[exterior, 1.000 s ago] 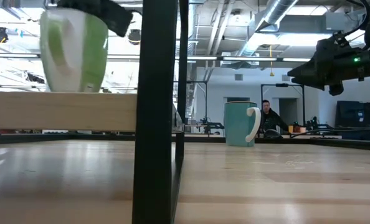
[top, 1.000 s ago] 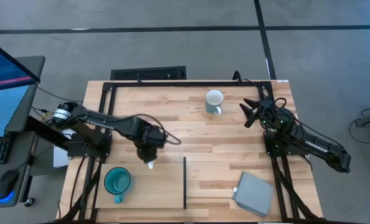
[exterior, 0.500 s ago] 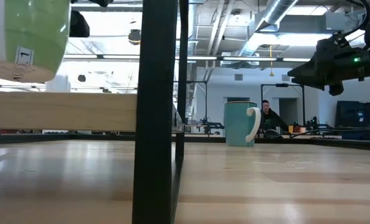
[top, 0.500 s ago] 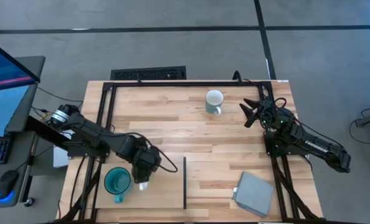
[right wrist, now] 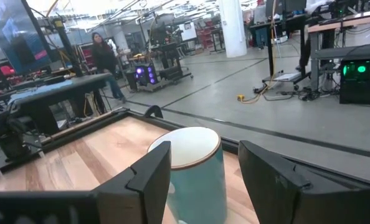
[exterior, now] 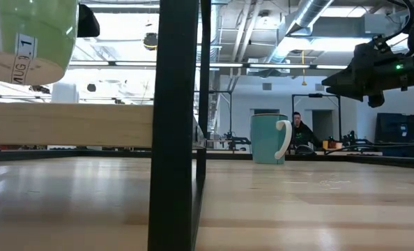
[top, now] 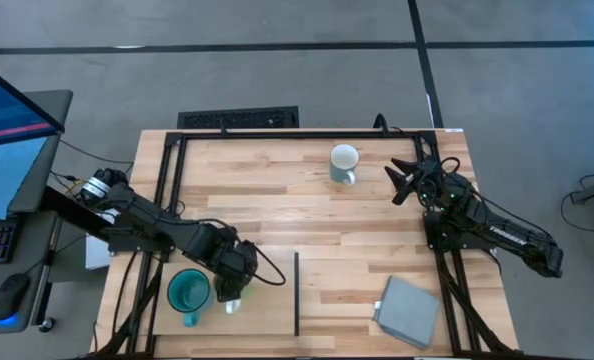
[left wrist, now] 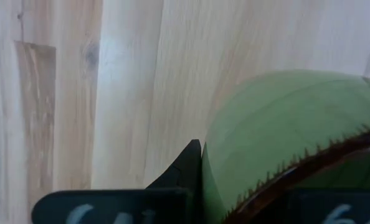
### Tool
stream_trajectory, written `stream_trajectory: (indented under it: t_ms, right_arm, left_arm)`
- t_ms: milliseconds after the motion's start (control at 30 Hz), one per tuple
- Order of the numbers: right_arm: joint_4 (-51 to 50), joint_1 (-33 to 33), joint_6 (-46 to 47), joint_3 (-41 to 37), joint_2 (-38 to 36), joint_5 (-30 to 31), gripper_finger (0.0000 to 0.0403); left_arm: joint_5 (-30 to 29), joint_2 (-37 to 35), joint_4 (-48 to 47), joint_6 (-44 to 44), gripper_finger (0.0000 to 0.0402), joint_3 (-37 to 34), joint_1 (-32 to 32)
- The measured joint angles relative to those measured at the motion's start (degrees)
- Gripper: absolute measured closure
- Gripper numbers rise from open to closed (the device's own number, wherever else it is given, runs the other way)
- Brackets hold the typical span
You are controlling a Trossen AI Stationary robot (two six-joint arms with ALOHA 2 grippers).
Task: Stack small to large cups/mugs on shelf
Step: Put the green mug on the shelf
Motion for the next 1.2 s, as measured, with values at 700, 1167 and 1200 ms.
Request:
stream_trajectory:
  t_ms: [700,1167,1200]
  right_arm:
    - [0.00,0.00,-0.33,0.00,0.00,0.02,0.0194]
    - [0.00,-0.01,-0.45,0.00,0.00,0.02,0.0194]
    - [0.00,-0.02,-0.44,0.00,0.00,0.02,0.0194]
  left_arm:
    - [2.33,0.11,7.44,-0.73,0.0390,-5.95,-1.77]
    - [5.55,2.98,2.41,-1.41,0.0390,-5.95,-1.81]
    - [5.57,2.88,2.56,-1.38,0.0390,-5.95,-1.79]
